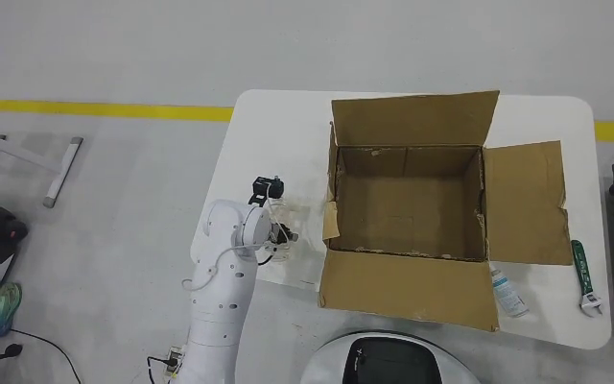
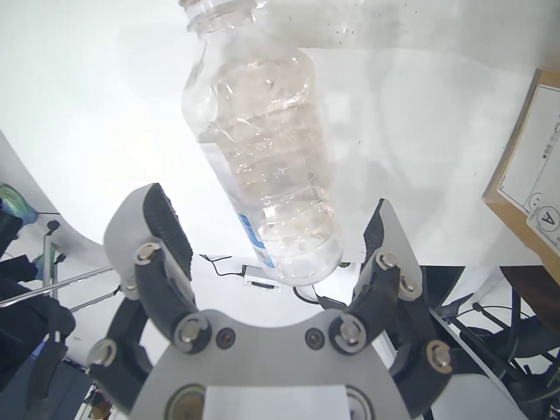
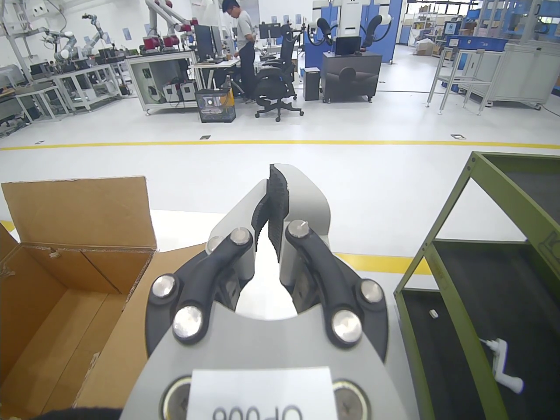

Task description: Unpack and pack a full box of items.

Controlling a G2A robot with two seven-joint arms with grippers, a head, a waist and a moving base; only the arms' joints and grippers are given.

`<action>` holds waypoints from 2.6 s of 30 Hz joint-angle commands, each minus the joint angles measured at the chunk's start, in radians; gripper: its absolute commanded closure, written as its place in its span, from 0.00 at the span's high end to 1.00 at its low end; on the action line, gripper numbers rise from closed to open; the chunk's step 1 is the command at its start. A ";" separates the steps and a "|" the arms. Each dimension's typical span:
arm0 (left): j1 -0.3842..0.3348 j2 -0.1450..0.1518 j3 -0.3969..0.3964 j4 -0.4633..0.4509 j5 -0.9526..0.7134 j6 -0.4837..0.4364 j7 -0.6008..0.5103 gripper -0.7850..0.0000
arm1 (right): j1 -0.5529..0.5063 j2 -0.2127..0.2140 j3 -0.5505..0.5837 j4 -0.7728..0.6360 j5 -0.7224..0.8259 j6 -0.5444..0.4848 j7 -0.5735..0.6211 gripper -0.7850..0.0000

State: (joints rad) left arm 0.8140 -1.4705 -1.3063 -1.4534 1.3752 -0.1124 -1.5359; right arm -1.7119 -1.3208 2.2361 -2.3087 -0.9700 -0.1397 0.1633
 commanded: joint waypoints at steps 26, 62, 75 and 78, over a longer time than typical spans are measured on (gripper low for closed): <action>0.050 0.044 -0.020 -0.139 -0.077 0.024 0.000 0.00 | 0.000 0.001 -0.003 0.002 0.000 0.004 -0.003 0.00; -0.116 0.178 -0.010 -0.653 -0.430 0.200 0.000 0.00 | -0.018 0.024 -0.059 0.100 0.527 -0.022 0.412 0.69; -0.116 0.178 -0.010 -0.653 -0.430 0.200 0.000 0.00 | 0.028 0.039 -0.175 0.152 0.552 0.033 0.478 0.00; -0.116 0.178 -0.010 -0.653 -0.430 0.200 0.000 0.00 | 0.024 0.040 -0.195 0.152 0.547 0.038 0.474 0.00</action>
State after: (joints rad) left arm 0.6983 -1.2921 -1.3163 -2.1063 0.9453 0.0879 -1.5359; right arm -1.6858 -1.2808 2.0481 -2.1563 -0.4245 -0.1027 0.6385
